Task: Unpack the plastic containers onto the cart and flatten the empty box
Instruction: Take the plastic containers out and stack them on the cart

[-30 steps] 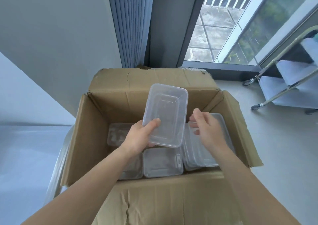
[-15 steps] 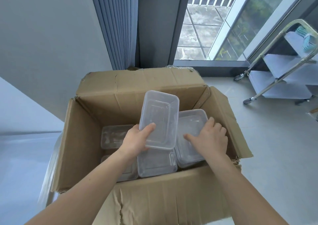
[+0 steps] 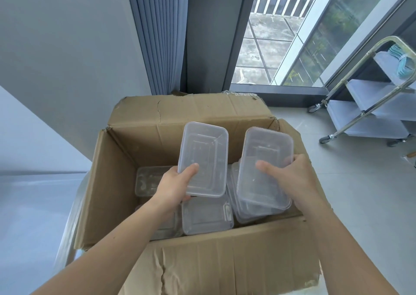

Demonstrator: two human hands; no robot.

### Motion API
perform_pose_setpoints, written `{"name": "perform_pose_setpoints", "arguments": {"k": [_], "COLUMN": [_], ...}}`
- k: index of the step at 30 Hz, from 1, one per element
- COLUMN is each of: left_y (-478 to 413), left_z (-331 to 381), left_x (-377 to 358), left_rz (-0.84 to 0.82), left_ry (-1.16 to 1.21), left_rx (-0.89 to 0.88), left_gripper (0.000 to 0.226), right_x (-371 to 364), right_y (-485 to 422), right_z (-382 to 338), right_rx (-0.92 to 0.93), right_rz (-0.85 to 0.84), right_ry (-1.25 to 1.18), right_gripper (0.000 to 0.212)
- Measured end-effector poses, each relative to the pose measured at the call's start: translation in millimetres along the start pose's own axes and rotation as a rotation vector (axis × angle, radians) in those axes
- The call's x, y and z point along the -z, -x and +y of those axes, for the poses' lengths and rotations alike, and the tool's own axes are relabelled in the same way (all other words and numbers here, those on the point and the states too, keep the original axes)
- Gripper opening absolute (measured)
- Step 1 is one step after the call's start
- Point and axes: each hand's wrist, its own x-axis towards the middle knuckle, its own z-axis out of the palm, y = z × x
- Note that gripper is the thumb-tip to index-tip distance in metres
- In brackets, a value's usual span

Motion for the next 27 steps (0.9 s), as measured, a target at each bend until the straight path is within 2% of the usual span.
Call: {"name": "perform_pose_setpoints", "arguments": {"k": [3, 5, 7, 11, 15, 18, 20, 23, 27], "left_y": [8, 15, 21, 29, 42, 58, 71, 88, 116], "left_z": [5, 10, 14, 11, 2, -4, -8, -16, -30], "left_x": [9, 15, 24, 56, 83, 98, 108, 122, 130], "left_rz": [-0.005, -0.025, -0.022, 0.008, 0.045, 0.078, 0.131, 0.243, 0.426], "left_ry": [0.006, 0.001, -0.004, -0.004, 0.05, 0.092, 0.126, 0.194, 0.313], "left_rx": [-0.033, -0.07, -0.118, -0.167, -0.151, -0.172, -0.207, -0.236, -0.18], "left_gripper": [0.043, 0.051, 0.052, 0.051, 0.054, 0.031, 0.009, 0.02, 0.044], "right_x": [-5, -16, -28, -50, -68, -79, -86, -99, -111], "right_y": [9, 19, 29, 47, 60, 70, 77, 88, 103], "right_z": [-15, -25, -32, -46, -54, -63, -70, -80, -85], "right_rx": [-0.004, 0.01, 0.042, 0.067, 0.026, 0.097, 0.145, 0.196, 0.29], "right_rz": [-0.105, -0.185, -0.258, -0.397, -0.56, -0.666, -0.674, -0.729, -0.798], "right_ry": [-0.377, -0.494, -0.545, -0.676, -0.772, -0.717, -0.667, -0.638, -0.607], "right_gripper": [0.108, 0.122, 0.121, 0.106, 0.064, 0.066, 0.054, 0.04, 0.053]}}
